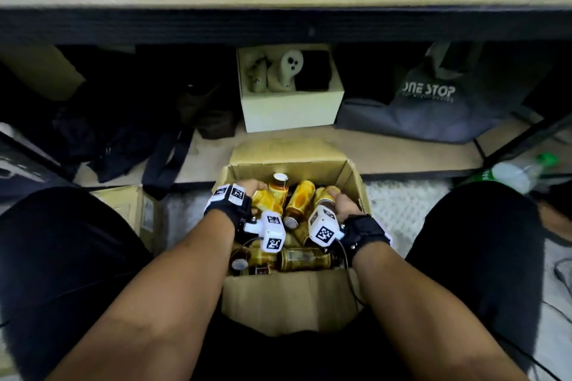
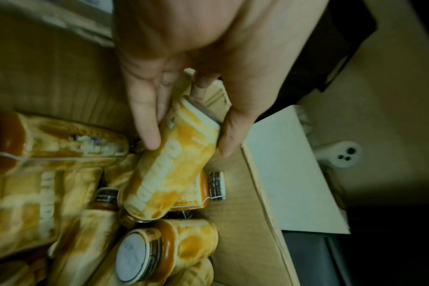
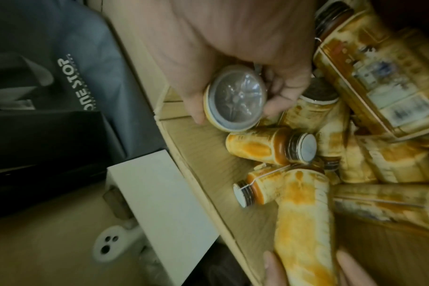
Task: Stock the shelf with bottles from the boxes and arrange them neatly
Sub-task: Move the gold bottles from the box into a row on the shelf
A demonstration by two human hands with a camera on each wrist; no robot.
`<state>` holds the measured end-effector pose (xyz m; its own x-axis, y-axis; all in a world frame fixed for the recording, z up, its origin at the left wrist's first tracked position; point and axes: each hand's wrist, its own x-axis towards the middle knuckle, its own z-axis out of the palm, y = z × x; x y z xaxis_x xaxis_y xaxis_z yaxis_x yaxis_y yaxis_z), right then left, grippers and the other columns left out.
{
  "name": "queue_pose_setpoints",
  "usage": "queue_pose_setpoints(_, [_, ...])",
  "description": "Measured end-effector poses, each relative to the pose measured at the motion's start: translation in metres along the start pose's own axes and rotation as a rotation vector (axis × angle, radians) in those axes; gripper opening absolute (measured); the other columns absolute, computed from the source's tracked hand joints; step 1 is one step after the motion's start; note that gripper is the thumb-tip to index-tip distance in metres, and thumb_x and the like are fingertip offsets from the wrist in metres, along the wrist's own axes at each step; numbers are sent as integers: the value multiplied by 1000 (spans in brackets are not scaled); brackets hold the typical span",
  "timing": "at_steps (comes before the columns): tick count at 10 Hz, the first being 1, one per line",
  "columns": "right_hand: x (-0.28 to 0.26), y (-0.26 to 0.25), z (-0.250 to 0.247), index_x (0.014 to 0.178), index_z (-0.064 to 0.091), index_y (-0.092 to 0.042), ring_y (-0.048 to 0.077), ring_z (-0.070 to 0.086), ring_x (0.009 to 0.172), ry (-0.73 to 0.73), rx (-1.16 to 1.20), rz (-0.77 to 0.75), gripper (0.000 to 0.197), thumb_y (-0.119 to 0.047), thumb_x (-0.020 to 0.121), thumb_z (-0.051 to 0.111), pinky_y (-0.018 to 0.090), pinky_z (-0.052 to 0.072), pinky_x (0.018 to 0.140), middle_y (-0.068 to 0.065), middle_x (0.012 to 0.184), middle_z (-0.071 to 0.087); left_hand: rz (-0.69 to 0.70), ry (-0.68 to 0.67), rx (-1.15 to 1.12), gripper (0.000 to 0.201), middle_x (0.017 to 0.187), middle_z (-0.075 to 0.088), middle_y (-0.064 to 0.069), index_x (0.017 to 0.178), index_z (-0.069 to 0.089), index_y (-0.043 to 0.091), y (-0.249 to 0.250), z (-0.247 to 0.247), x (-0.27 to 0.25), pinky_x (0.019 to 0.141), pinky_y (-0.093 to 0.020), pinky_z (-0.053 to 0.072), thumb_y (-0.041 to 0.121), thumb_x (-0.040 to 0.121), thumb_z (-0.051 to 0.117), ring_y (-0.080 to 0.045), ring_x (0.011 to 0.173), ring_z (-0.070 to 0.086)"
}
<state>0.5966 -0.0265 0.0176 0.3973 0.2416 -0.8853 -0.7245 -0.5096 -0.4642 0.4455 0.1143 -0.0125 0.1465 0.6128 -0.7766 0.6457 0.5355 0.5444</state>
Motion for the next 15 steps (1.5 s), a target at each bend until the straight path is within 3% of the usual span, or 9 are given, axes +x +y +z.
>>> queue_pose_setpoints(1, [-2, 4, 5, 90, 51, -8, 14, 46, 69, -202, 32, -103, 24, -25, 104, 40, 24, 41, 59, 4, 82, 46, -2, 43, -212, 40, 107, 60, -15, 101, 55, 6, 5, -15, -29, 58, -30, 59, 26, 75, 77, -28, 78, 64])
queue_pose_setpoints(2, [-11, 9, 19, 119, 53, -7, 22, 53, 74, -279, 43, -75, 34, -31, 96, 57, 36, 49, 63, 11, 88, 54, 117, 35, -419, 82, 116, 57, -22, 124, 45, 6, 7, -31, -45, 48, -27, 55, 32, 58, 86, -32, 76, 70])
queue_pose_setpoints(3, [-28, 8, 29, 125, 51, -6, 28, 60, 81, -384, 171, 1, 50, -33, 87, 70, 41, 59, 56, 17, 100, 61, 163, -25, -649, 92, 113, 57, -22, 126, 44, 14, 9, -42, -67, 60, -33, 58, 32, 46, 86, -33, 74, 72])
queue_pose_setpoints(5, [-87, -12, 44, 127, 53, -8, 30, 63, 111, -644, 182, -218, 46, -21, 87, 69, 49, 52, 90, 16, 121, 64, 383, -187, -798, 50, 113, 65, -19, 122, 54, 7, 14, -60, -122, 70, -36, 59, 21, 79, 73, -31, 90, 70])
queue_pose_setpoints(6, [-123, -28, 45, 130, 54, -6, 29, 66, 109, -685, 62, -429, 52, -15, 82, 71, 47, 53, 87, 12, 120, 68, 538, -194, -742, 21, 102, 67, -13, 104, 64, 11, 28, -76, -154, 85, -44, 56, 11, 84, 67, -30, 98, 63])
queue_pose_setpoints(7, [-163, -52, 40, 126, 58, -5, 29, 67, 108, -704, -68, -691, 40, -6, 87, 67, 41, 55, 86, 12, 117, 70, 745, -237, -501, 36, 99, 67, -12, 110, 67, 16, 50, -96, -189, 91, -47, 49, 4, 77, 63, -27, 94, 60])
queue_pose_setpoints(11, [-235, -186, 59, 112, 68, -13, 18, 70, 100, -437, -278, -1365, 44, -10, 71, 83, 46, 54, 94, 1, 105, 74, 1208, 100, -59, 64, 114, 66, -3, 125, 52, 9, 192, -122, -253, 83, -19, 52, 5, 69, 83, -8, 96, 66])
queue_pose_setpoints(13, [-206, -225, 76, 109, 69, -10, 19, 69, 94, -236, -391, -1318, 41, -8, 71, 84, 43, 54, 93, 6, 103, 73, 1112, 195, 38, 65, 116, 67, -10, 113, 54, 15, 240, -109, -199, 100, -46, 48, 6, 59, 89, -24, 107, 64])
queue_pose_setpoints(15, [-192, -233, 86, 118, 64, -17, 19, 67, 102, -184, -523, -1323, 51, -19, 71, 85, 41, 51, 98, 3, 112, 72, 1037, 264, -30, 61, 112, 67, -4, 113, 53, 18, 247, -105, -185, 99, -42, 48, 11, 62, 88, -22, 104, 63])
